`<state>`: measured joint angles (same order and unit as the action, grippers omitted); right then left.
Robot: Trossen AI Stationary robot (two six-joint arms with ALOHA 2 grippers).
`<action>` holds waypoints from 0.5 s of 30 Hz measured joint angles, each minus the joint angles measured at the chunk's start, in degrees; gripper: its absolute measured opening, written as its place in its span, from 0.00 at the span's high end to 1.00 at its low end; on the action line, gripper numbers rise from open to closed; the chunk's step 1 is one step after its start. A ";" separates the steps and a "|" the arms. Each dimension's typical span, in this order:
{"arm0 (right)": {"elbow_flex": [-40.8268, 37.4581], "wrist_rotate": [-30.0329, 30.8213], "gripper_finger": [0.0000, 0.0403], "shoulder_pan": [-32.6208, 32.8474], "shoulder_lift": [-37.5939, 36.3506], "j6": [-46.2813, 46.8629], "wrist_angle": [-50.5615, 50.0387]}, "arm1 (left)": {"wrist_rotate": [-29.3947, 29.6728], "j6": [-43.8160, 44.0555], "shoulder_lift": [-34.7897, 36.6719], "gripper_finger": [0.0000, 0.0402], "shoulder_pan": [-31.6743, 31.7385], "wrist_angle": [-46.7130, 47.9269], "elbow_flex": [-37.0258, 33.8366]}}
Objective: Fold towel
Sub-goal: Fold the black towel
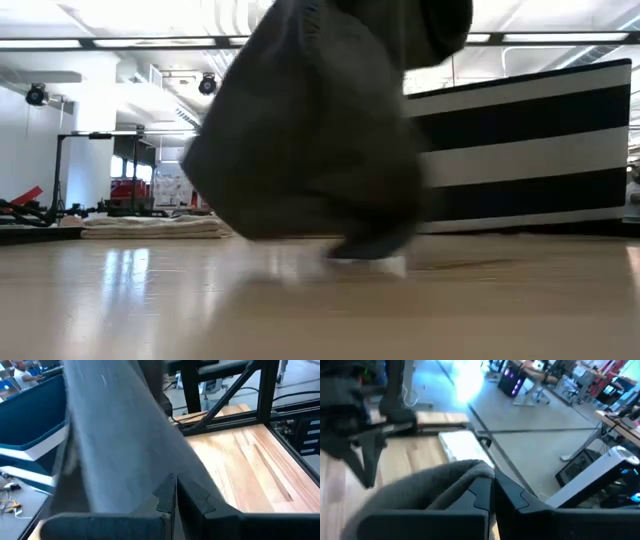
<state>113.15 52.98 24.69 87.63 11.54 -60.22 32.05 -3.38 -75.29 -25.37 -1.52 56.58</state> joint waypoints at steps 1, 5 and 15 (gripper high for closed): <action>0.30 -0.10 0.99 -0.86 -0.25 -0.77 0.08 | 0.00 -0.04 0.12 0.97 0.00 -0.26 0.00; -0.01 -0.39 0.99 -2.75 -0.96 -3.16 -1.60 | -0.01 0.09 -0.60 0.94 -0.02 -0.59 -0.01; 0.04 -8.17 0.99 0.26 -0.85 -23.77 7.79 | -0.04 6.57 -5.26 0.78 -1.02 -6.00 -0.13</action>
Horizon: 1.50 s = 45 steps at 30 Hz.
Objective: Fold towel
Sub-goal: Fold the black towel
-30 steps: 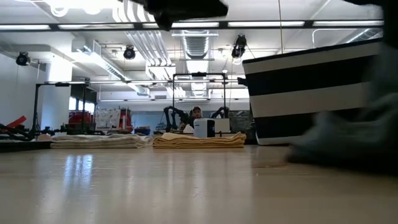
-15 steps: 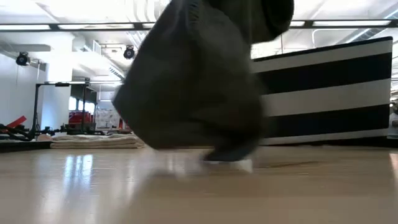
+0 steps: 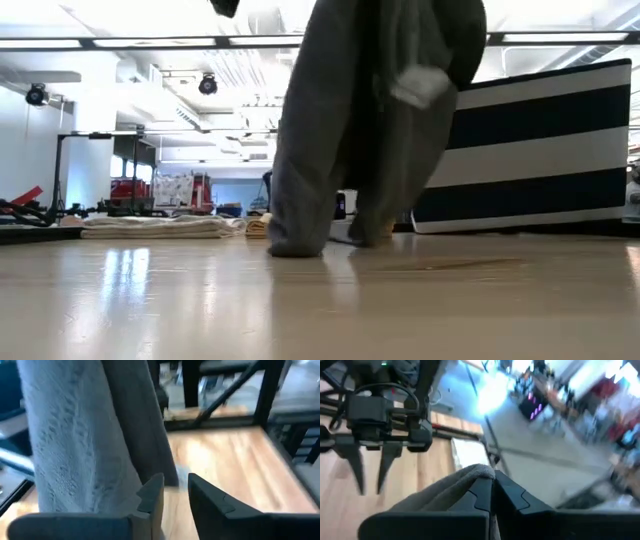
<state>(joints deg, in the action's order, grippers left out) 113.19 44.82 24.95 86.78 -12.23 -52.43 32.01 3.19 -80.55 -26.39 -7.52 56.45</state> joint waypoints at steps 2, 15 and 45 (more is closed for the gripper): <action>0.76 -0.04 0.99 1.22 0.02 -6.49 4.08 | 0.00 -2.64 0.04 0.76 -0.83 -1.61 0.99; 1.71 0.20 0.99 -4.65 1.26 -23.32 20.94 | 0.25 -0.78 -4.95 0.58 -0.06 -6.87 4.72; 0.84 1.78 0.99 -10.38 2.34 -19.20 10.68 | 6.13 6.99 -4.17 0.28 2.71 3.80 4.50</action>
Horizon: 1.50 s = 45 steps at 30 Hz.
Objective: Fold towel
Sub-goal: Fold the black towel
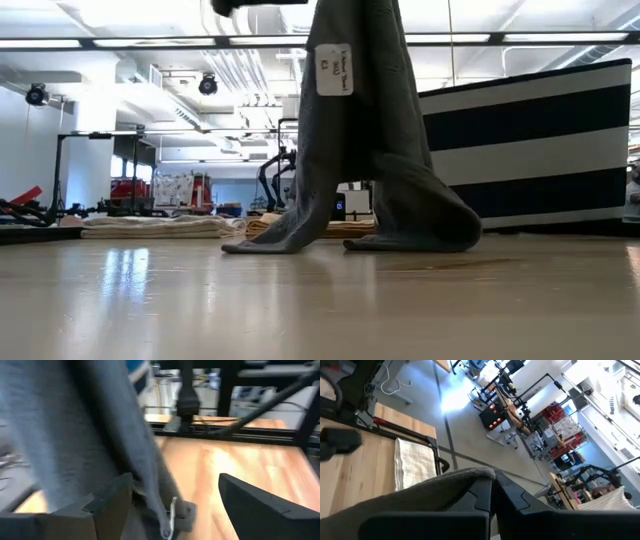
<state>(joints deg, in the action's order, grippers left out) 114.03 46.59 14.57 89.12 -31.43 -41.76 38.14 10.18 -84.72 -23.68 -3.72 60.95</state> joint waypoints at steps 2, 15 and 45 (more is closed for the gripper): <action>-0.10 -0.01 0.99 0.00 0.00 -0.01 0.02 | -0.70 -0.03 -1.47 0.28 1.14 -1.38 0.00; -0.69 0.11 0.99 0.02 0.00 2.32 -6.38 | 1.49 0.21 -6.72 0.59 5.94 -3.38 0.00; 15.80 -55.84 0.99 7.93 -1.66 3.68 -7.60 | -35.44 -12.76 6.65 1.00 -6.82 63.94 63.13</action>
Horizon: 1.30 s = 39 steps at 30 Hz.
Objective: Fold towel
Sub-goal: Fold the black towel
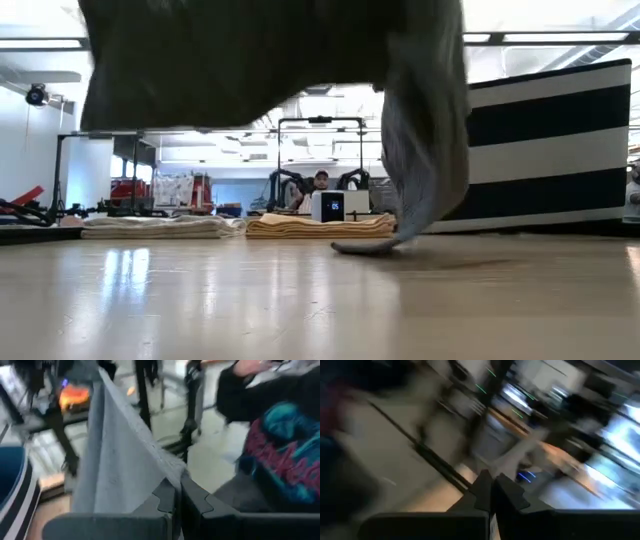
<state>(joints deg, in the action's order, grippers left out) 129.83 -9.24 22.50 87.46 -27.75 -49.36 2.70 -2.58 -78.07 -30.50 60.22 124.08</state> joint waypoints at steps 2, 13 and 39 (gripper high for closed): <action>0.93 -0.09 0.99 -0.10 0.04 0.23 -0.15 | 2.44 -0.52 -1.35 1.00 -1.82 1.33 4.24; -4.29 29.63 0.99 -14.46 4.64 2.71 -9.51 | 41.34 14.28 -1.81 1.00 9.81 28.93 5.88; -36.60 31.96 0.84 -30.29 25.50 13.19 -3.20 | 27.86 15.04 3.82 0.98 44.66 5.21 -56.21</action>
<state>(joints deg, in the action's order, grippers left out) 93.23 22.72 -7.79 112.96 -14.57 -52.56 30.55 12.47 -74.26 14.16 65.43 67.88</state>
